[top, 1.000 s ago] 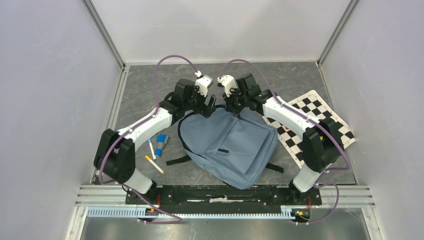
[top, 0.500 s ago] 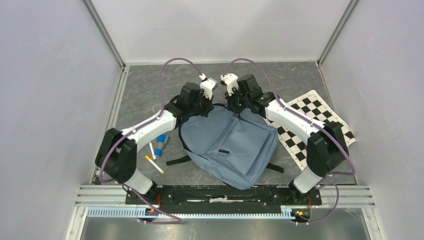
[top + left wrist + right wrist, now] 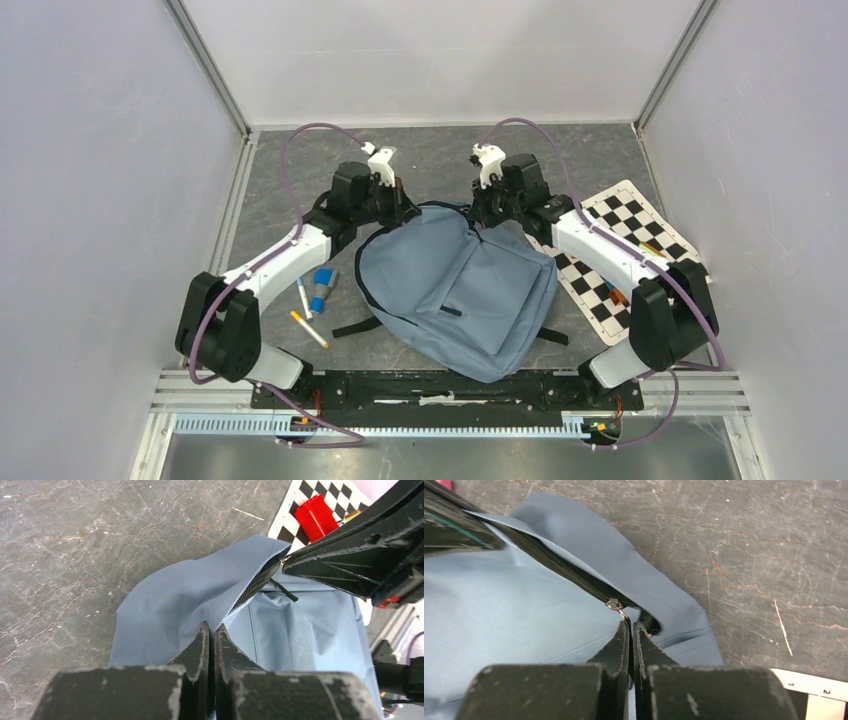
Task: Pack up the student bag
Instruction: Zip the student bag at the center of the board, then unzip the student bag at the center of the board.
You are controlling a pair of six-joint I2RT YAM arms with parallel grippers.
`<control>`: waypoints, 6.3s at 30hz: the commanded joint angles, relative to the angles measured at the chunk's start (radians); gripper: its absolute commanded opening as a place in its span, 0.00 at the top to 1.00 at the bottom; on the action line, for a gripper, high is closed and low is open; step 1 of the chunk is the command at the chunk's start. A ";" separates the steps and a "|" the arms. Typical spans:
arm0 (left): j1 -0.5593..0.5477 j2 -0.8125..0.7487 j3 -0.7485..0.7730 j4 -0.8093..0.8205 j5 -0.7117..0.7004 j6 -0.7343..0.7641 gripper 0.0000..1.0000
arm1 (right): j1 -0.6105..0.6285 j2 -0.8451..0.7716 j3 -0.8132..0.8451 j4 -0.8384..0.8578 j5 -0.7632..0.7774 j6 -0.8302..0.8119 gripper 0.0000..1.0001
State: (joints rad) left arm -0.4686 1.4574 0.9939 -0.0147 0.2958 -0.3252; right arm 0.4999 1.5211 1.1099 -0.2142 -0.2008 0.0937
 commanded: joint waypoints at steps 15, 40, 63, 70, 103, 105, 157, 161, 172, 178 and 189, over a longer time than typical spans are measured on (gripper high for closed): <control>0.200 -0.082 0.069 -0.024 -0.210 -0.188 0.98 | -0.104 -0.142 -0.090 -0.195 0.051 0.007 1.00; 0.165 -0.107 0.086 -0.075 -0.198 -0.037 0.00 | 0.048 -0.380 -0.153 -0.147 -0.075 -0.195 0.19; -0.286 -0.691 -0.594 0.048 -0.270 -0.455 0.10 | 0.689 -0.374 -0.340 0.037 0.304 -0.155 0.47; -0.320 -0.664 -0.603 0.082 -0.291 -0.483 0.12 | 0.737 -0.267 -0.252 -0.007 0.491 -0.216 0.55; -0.336 -0.642 -0.628 0.141 -0.214 -0.335 0.23 | 0.742 -0.313 -0.285 0.083 0.648 -0.152 1.00; -0.345 -0.649 -0.636 0.163 -0.203 -0.316 0.21 | 0.741 -0.302 -0.268 0.068 0.641 -0.146 1.00; -0.391 -0.656 -0.685 0.097 -0.352 -0.322 0.98 | 0.508 -0.115 -0.049 -0.073 0.589 -0.112 1.00; -0.392 -0.647 -0.686 0.094 -0.348 -0.313 0.98 | 0.500 -0.093 -0.020 -0.123 0.599 -0.097 1.00; -0.392 -0.720 -0.693 0.033 -0.364 -0.313 0.98 | 0.352 0.008 -0.090 0.036 0.835 -0.203 1.00; -0.391 -0.740 -0.696 0.019 -0.357 -0.314 0.98 | 0.270 0.150 0.021 0.079 0.884 -0.250 1.00; -0.391 -0.716 -0.651 -0.013 -0.336 -0.298 0.98 | 0.259 0.113 0.109 -0.070 0.656 -0.181 0.75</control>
State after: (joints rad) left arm -0.8597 0.7338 0.3008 0.0319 -0.0494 -0.6598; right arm 0.7914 1.6970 1.1301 -0.2379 0.4801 -0.1066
